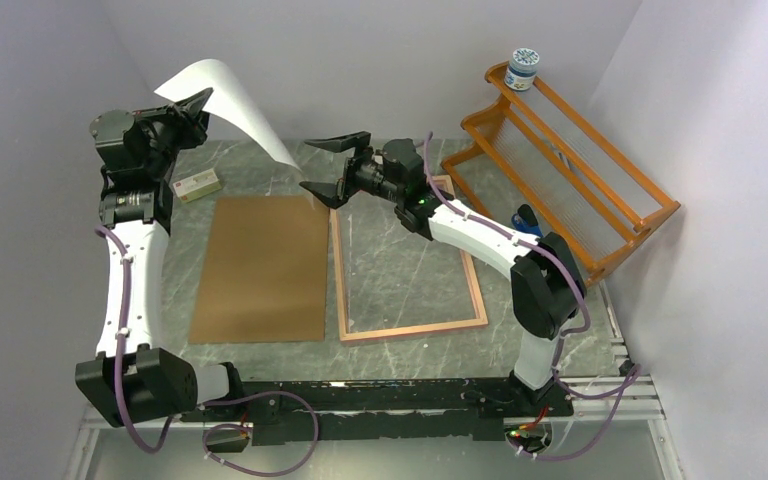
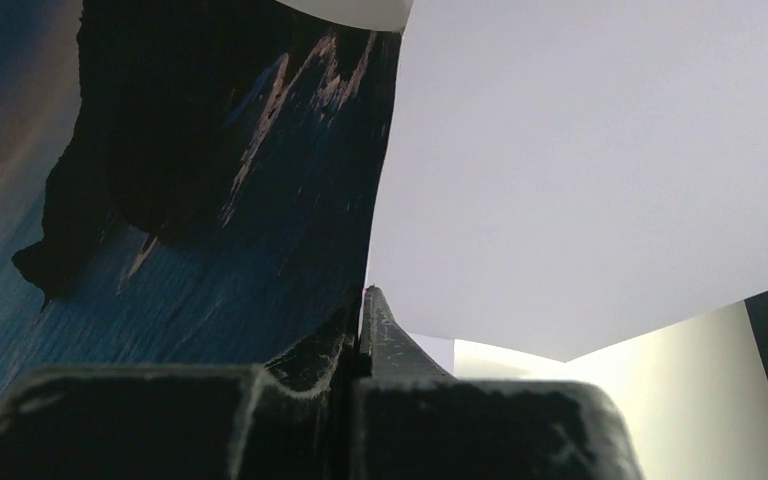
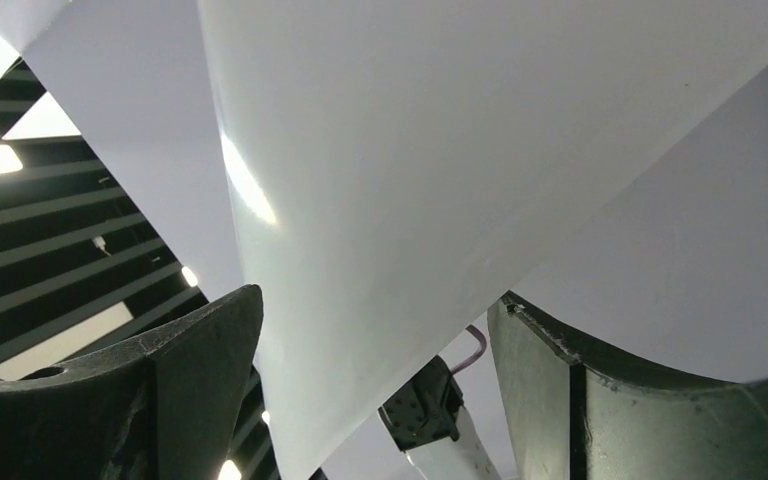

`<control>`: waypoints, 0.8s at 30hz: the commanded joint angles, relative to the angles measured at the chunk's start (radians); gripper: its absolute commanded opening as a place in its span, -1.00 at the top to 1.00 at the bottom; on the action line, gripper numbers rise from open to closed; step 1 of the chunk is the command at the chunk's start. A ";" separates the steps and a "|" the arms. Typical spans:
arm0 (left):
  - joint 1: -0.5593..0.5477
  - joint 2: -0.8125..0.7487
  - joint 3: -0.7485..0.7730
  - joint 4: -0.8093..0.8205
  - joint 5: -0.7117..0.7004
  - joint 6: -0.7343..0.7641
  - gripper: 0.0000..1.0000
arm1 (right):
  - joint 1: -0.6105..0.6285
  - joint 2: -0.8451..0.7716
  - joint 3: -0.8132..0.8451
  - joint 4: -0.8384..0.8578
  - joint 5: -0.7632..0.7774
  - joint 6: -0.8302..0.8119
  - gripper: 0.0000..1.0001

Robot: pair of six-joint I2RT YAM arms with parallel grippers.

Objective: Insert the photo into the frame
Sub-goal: Turn over the photo at the center of the board.

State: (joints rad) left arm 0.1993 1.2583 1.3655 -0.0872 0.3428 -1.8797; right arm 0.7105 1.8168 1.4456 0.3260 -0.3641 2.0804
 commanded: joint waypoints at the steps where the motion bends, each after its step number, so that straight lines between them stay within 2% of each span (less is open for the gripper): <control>1: -0.001 -0.023 0.005 0.019 0.023 -0.013 0.95 | -0.003 -0.006 0.036 0.053 0.019 0.148 -0.69; 3: -0.003 -0.026 -0.014 0.047 0.046 -0.039 0.95 | -0.008 -0.003 0.025 0.079 0.020 0.166 -0.58; 5: -0.004 -0.027 -0.023 0.076 0.077 -0.060 0.95 | -0.023 -0.004 0.007 0.105 0.023 0.175 -0.38; 8: -0.005 -0.038 -0.024 0.044 0.101 -0.055 0.95 | -0.039 -0.019 -0.013 0.106 0.036 0.165 -0.13; 17: -0.005 -0.073 -0.058 0.022 0.102 -0.050 0.95 | -0.055 -0.047 -0.051 0.113 0.085 0.130 -0.06; 20: -0.006 -0.078 -0.065 0.017 0.105 -0.050 0.95 | -0.063 -0.053 -0.057 0.117 0.091 0.124 0.06; 24: -0.005 -0.089 -0.062 -0.004 0.093 -0.036 0.95 | -0.071 -0.057 -0.027 0.085 0.092 0.071 0.45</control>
State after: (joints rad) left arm 0.1970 1.2102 1.2995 -0.0898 0.4229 -1.9167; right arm 0.6529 1.8168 1.3880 0.3611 -0.2886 2.0872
